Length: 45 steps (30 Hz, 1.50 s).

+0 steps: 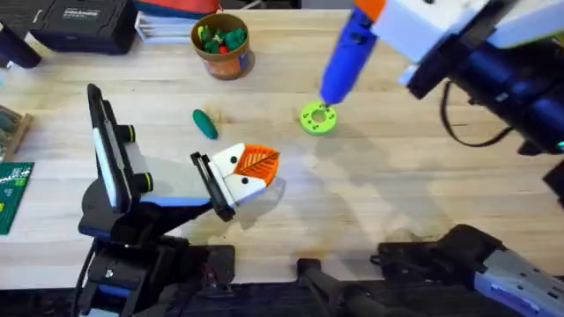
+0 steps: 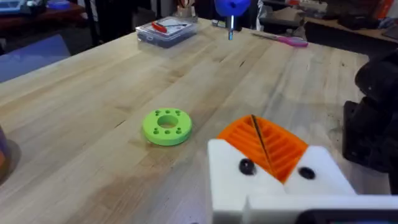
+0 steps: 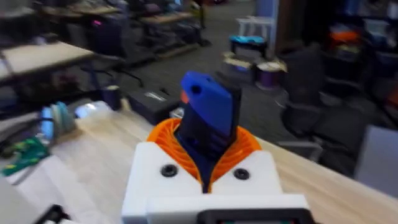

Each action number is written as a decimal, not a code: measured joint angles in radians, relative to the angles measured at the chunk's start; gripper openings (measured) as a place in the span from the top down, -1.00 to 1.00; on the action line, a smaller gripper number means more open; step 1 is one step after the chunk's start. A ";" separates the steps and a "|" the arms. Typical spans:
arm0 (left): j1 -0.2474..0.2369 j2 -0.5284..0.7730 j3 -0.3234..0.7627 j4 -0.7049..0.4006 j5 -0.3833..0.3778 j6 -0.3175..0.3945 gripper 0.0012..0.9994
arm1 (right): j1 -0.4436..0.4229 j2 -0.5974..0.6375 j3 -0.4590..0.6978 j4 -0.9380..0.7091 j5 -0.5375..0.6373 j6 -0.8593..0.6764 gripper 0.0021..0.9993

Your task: Pick up the gripper from the table and insert it into the empty holder that is missing its gripper. Then pick up a screw, insert it into the mounting hole, and use the screwdriver to tighten it. Finally, clean up the table by picking up the vegetable and placing it into the bucket.

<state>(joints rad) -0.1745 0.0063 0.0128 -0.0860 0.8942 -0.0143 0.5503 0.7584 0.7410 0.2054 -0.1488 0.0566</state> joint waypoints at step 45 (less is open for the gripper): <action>0.000 0.000 0.000 0.000 0.000 0.000 0.99 | 0.389 0.347 -0.002 0.403 -0.055 0.038 0.95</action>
<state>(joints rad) -0.1743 0.0063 0.0128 -0.0858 0.8944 -0.0143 0.9398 1.1059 0.7387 0.6081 -0.2037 0.0950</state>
